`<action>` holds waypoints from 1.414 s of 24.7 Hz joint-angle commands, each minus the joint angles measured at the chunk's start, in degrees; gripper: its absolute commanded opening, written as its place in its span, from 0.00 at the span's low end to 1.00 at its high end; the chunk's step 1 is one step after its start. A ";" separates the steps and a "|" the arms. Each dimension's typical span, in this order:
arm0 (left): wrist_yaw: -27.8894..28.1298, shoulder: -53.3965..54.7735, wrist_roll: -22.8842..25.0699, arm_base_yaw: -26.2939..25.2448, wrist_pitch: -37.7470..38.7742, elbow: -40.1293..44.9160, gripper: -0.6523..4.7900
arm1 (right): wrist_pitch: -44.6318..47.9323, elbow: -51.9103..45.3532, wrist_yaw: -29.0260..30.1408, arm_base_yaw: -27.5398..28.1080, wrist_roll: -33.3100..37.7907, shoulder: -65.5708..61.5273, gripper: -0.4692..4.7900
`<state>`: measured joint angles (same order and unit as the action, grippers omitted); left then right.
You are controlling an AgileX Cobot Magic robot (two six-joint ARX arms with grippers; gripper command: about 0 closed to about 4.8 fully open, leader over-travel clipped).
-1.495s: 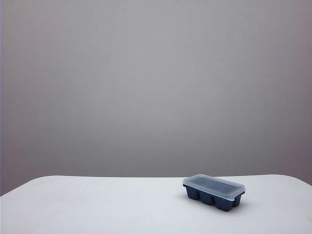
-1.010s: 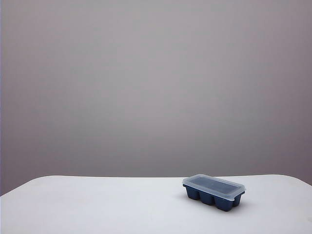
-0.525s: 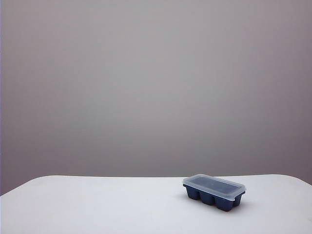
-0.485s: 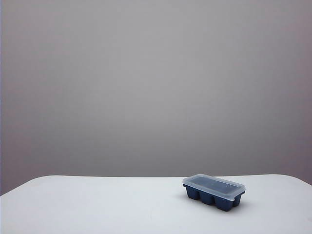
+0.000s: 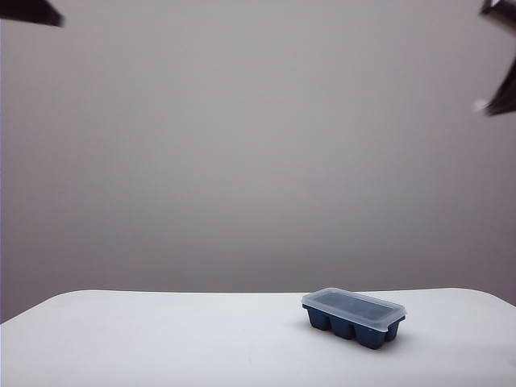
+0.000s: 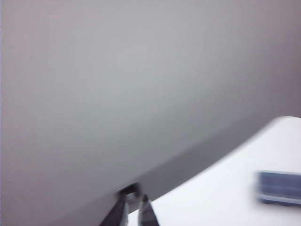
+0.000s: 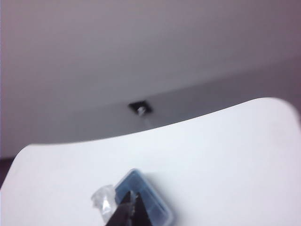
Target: Pick up the ice cube tray, remove its lid, and then place both the tray and the lid back on the table.
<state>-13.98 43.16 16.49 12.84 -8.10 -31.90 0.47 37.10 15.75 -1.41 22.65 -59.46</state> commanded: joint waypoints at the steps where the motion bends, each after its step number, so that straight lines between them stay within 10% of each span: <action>1: -14.32 8.17 -0.04 0.02 -9.05 -0.96 0.19 | 7.08 1.05 9.73 -0.04 -0.37 -9.99 0.07; 15: -39.23 38.75 -0.59 0.02 -31.56 -1.53 0.37 | 19.41 1.38 26.43 -0.28 5.05 -43.21 0.38; 35: -37.05 41.09 -0.61 0.07 -31.85 -1.51 0.47 | 19.10 9.60 25.16 -3.26 12.02 -54.97 0.39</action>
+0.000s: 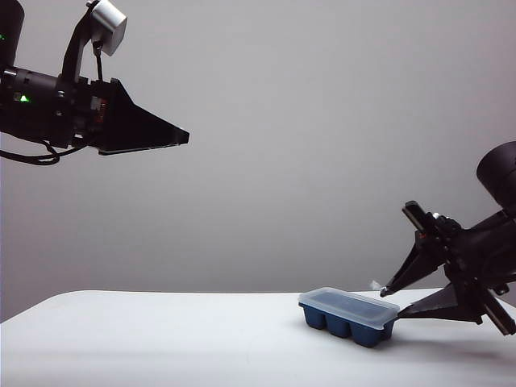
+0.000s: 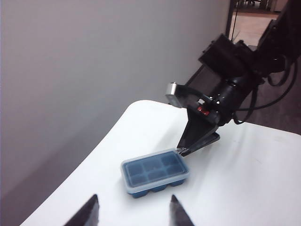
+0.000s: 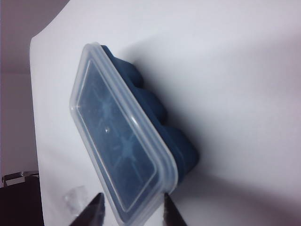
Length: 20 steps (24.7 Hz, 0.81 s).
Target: Pick up the ice cube tray, remove its lid, and then place both the tray and the lid back on the table.
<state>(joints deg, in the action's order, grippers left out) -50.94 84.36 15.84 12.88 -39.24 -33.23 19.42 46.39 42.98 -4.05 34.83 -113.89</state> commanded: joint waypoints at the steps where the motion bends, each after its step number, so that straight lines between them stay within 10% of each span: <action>1: -0.09 -0.11 0.07 0.02 -0.70 -0.17 0.47 | -0.20 0.31 -2.16 -0.55 -0.15 -0.55 0.39; 20: -0.11 -0.11 -0.35 0.02 -0.22 -0.17 0.47 | -3.61 0.26 -2.43 -0.46 -0.81 3.06 0.39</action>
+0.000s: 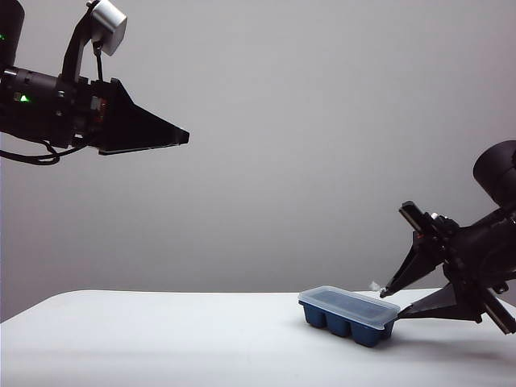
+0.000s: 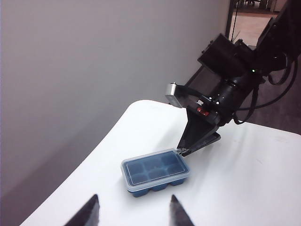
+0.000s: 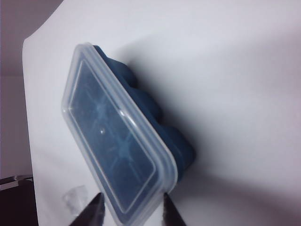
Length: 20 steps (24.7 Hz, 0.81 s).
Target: Pick up the ice cube tray, remove its lid, and then place both the tray and the lid back on the table.
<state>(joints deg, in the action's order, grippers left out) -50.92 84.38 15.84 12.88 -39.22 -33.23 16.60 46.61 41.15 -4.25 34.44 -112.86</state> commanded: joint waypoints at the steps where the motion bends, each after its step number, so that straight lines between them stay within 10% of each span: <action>1: -0.13 -0.13 -0.42 0.02 -0.22 -0.17 0.47 | -1.25 0.04 -0.57 -0.26 -0.42 2.89 0.39; 20: -0.11 -0.13 -1.27 0.02 -0.20 -0.15 0.47 | -5.95 0.09 -4.96 -0.35 -3.91 3.45 0.39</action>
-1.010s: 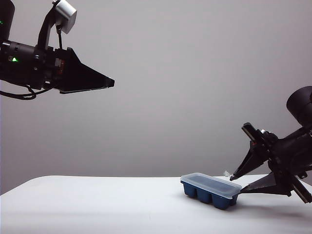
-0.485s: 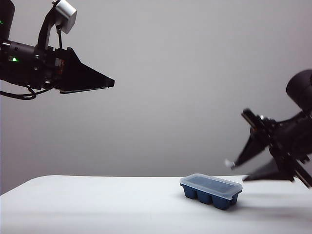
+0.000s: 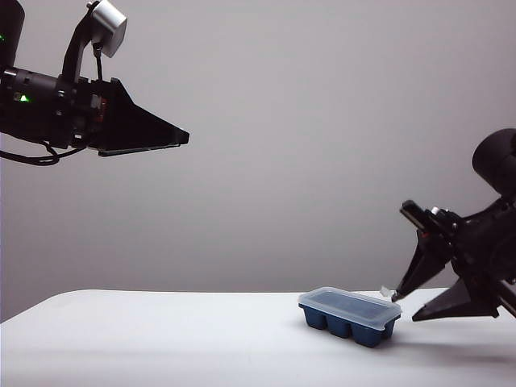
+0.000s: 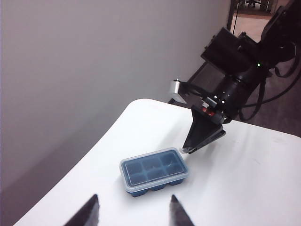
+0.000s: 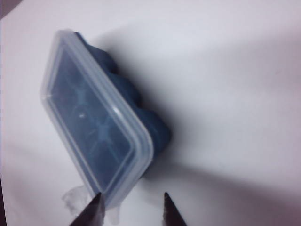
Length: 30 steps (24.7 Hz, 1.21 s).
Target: Pick up the ice cube tray, remove its lid, and then place both the tray and the lid back on the table.
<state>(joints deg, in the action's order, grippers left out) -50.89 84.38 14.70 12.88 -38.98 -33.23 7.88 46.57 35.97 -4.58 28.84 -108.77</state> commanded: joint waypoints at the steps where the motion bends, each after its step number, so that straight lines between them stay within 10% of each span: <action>1: -0.13 -0.13 -0.13 0.02 -0.44 -0.15 0.47 | 3.48 0.13 0.37 -0.04 2.34 -0.74 0.39; 13: -0.13 -0.13 -0.11 0.02 -0.28 -0.15 0.47 | 6.23 1.57 0.83 -2.08 5.31 -4.39 0.38; 20: -0.13 -0.13 -0.11 0.02 -0.09 -0.15 0.47 | 7.39 1.86 -1.14 -3.72 5.84 -4.42 0.08; 27: -0.15 -0.13 0.76 0.02 -0.15 -0.15 0.48 | 7.74 4.11 -0.11 -3.63 5.88 -4.26 0.08; 30: -0.13 -0.13 2.23 -0.02 -0.37 -0.15 0.64 | 7.10 6.67 3.78 -3.63 6.29 -3.91 0.08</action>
<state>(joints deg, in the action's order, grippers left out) -50.89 84.38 15.68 12.88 -38.76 -33.23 14.55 52.03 36.73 -8.19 34.89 -113.32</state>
